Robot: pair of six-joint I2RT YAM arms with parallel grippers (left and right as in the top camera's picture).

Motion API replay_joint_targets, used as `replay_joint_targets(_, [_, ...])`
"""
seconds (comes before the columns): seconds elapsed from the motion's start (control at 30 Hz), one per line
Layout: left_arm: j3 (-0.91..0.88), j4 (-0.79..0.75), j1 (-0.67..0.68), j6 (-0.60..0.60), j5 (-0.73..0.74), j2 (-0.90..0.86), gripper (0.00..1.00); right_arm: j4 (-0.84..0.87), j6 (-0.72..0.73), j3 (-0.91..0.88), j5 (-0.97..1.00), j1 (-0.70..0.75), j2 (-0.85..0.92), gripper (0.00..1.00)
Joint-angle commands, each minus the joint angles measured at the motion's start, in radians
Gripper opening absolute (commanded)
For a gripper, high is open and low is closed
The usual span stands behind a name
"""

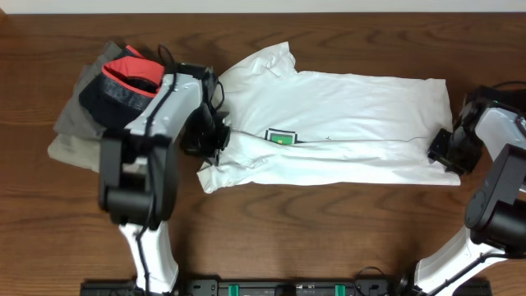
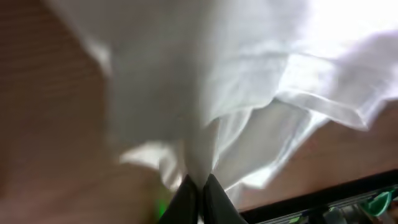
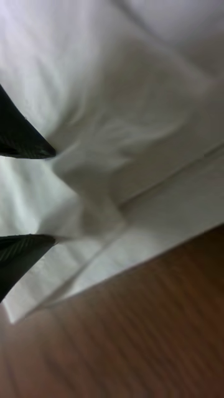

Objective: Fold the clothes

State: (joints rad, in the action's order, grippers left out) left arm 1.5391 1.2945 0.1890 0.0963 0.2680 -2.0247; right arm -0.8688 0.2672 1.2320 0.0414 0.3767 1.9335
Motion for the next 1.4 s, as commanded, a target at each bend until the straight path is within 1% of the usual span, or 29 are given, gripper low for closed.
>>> replay_joint_targets(0.0, [0.000, 0.021, -0.001, -0.034, -0.065, 0.130, 0.06, 0.020, -0.086, -0.002, -0.132, 0.002, -0.079, 0.40])
replay_joint_targets(0.07, [0.000, 0.019, -0.002, -0.035, -0.079, 0.190, 0.06, 0.039, -0.119, -0.002, -0.204, 0.002, -0.126, 0.42])
replay_joint_targets(0.13, [0.000, -0.023, -0.002, -0.035, -0.078, 0.253, 0.06, 0.070, -0.155, -0.002, -0.298, 0.002, -0.175, 0.46])
replay_joint_targets(0.17, [0.000, -0.052, -0.002, -0.039, -0.077, 0.274, 0.17, 0.088, -0.175, -0.002, -0.349, 0.002, -0.196, 0.48])
replay_joint_targets(0.2, [0.000, -0.084, -0.002, -0.047, -0.069, 0.291, 0.38, 0.110, -0.196, -0.002, -0.404, 0.002, -0.217, 0.50])
replay_joint_targets(0.23, [0.000, -0.130, -0.002, -0.068, -0.048, 0.307, 0.63, 0.135, -0.198, -0.002, -0.455, 0.002, -0.237, 0.56])
replay_joint_targets(0.27, [0.000, -0.166, -0.002, -0.083, -0.026, 0.316, 0.73, 0.151, -0.198, -0.002, -0.488, 0.002, -0.249, 0.58])
replay_joint_targets(0.3, [0.000, -0.214, -0.002, -0.095, -0.003, 0.327, 0.79, 0.174, -0.193, -0.002, -0.528, 0.002, -0.264, 0.61])
replay_joint_targets(0.4, [0.000, -0.254, -0.002, -0.094, -0.004, 0.332, 0.79, 0.188, -0.193, -0.002, -0.550, 0.002, -0.281, 0.62])
replay_joint_targets(0.53, [0.000, -0.240, -0.005, -0.093, -0.016, 0.330, 0.79, 0.176, -0.194, -0.002, -0.513, 0.003, -0.286, 0.63])
replay_joint_targets(0.67, [0.001, -0.359, -0.002, -0.068, -0.014, 0.313, 0.79, 0.198, -0.169, -0.002, -0.502, 0.002, -0.286, 0.64])
replay_joint_targets(0.77, [0.029, -0.433, -0.002, -0.062, 0.039, 0.265, 0.79, 0.206, -0.130, -0.002, -0.507, -0.001, -0.286, 0.64])
replay_joint_targets(0.83, [0.089, -0.441, -0.002, -0.038, 0.090, 0.203, 0.79, 0.195, -0.130, -0.002, -0.512, -0.006, -0.286, 0.63])
replay_joint_targets(0.9, [0.189, -0.432, -0.001, -0.014, 0.095, 0.117, 0.79, 0.182, -0.132, -0.002, -0.517, -0.019, -0.286, 0.64])
replay_joint_targets(1.0, [0.390, -0.410, -0.001, 0.010, 0.095, -0.039, 0.79, 0.178, -0.137, -0.002, -0.517, -0.037, -0.286, 0.64])
replay_joint_targets(1.1, [0.599, -0.422, 0.001, 0.031, 0.095, -0.208, 0.79, 0.177, -0.137, -0.002, -0.517, -0.056, -0.286, 0.64])
replay_joint_targets(1.17, [0.702, -0.460, 0.007, 0.031, 0.095, -0.302, 0.79, 0.177, -0.137, -0.002, -0.517, -0.066, -0.285, 0.64])
replay_joint_targets(1.23, [0.754, -0.536, 0.013, 0.031, 0.099, -0.374, 0.80, 0.176, -0.137, -0.002, -0.516, -0.076, -0.285, 0.63])
replay_joint_targets(1.27, [0.758, -0.600, 0.016, 0.031, 0.098, -0.407, 0.80, 0.175, -0.137, -0.002, -0.517, -0.081, -0.285, 0.63])
replay_joint_targets(1.37, [0.758, -0.727, 0.024, 0.031, 0.098, -0.472, 0.80, 0.174, -0.137, -0.002, -0.516, -0.090, -0.285, 0.63])
